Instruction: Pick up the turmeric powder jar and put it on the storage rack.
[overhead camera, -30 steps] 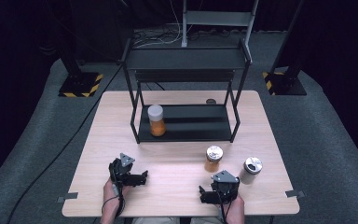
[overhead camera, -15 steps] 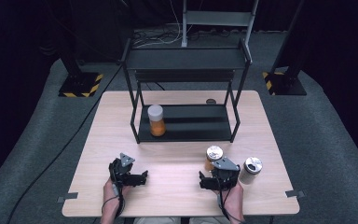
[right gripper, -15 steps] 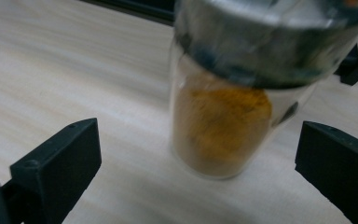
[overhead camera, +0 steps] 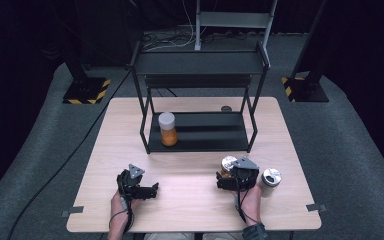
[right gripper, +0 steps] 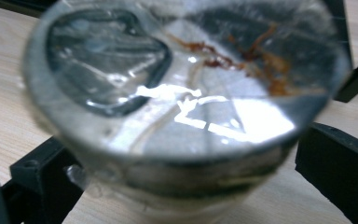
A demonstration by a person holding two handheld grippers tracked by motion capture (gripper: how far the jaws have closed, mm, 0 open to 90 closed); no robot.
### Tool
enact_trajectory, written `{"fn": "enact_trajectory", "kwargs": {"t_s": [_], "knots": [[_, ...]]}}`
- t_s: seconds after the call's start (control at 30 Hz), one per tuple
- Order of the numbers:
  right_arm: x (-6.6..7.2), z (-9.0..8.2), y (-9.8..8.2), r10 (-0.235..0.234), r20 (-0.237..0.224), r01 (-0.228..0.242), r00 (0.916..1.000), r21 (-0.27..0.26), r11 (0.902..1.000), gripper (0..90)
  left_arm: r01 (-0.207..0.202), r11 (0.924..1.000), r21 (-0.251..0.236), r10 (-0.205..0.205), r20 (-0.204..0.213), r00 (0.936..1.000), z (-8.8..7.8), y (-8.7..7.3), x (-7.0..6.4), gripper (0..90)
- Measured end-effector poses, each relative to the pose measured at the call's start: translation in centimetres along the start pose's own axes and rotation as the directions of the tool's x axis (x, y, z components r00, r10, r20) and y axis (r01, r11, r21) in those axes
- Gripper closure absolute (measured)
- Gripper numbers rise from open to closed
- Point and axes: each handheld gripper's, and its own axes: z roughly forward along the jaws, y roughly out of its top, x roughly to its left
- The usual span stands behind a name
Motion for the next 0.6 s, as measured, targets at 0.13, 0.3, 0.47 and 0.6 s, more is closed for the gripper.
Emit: {"fn": "enact_trajectory", "kwargs": {"t_s": [0.13, 0.3, 0.47, 0.6], "knots": [[0.0, 0.3, -0.1, -0.011, 0.004, 0.011, 0.9999, -0.002, 0.9999, 3.9, -0.001, 1.0000, 0.000, 0.001, -0.001, 1.0000, 0.0, 0.0, 0.0, 0.5], [-0.5, 0.3, -0.2, -0.006, -0.019, 0.005, 0.9998, -0.011, 0.9999, 13.2, 0.000, 1.0000, 0.000, 0.000, 0.000, 1.0000, 0.0, 0.0, 0.0, 0.5], [-1.0, 0.6, -0.1, -0.006, -0.062, 0.006, 0.9981, -0.005, 1.0000, 24.4, 0.000, 1.0000, 0.000, 0.000, 0.000, 1.0000, 0.0, 0.0, 0.0, 0.5], [-0.8, 0.7, -0.2, -0.015, -0.064, 0.015, 0.9979, -0.008, 0.9999, 29.0, 0.000, 1.0000, 0.000, 0.000, 0.000, 1.0000, 0.0, 0.0, 0.0, 0.5]]}}
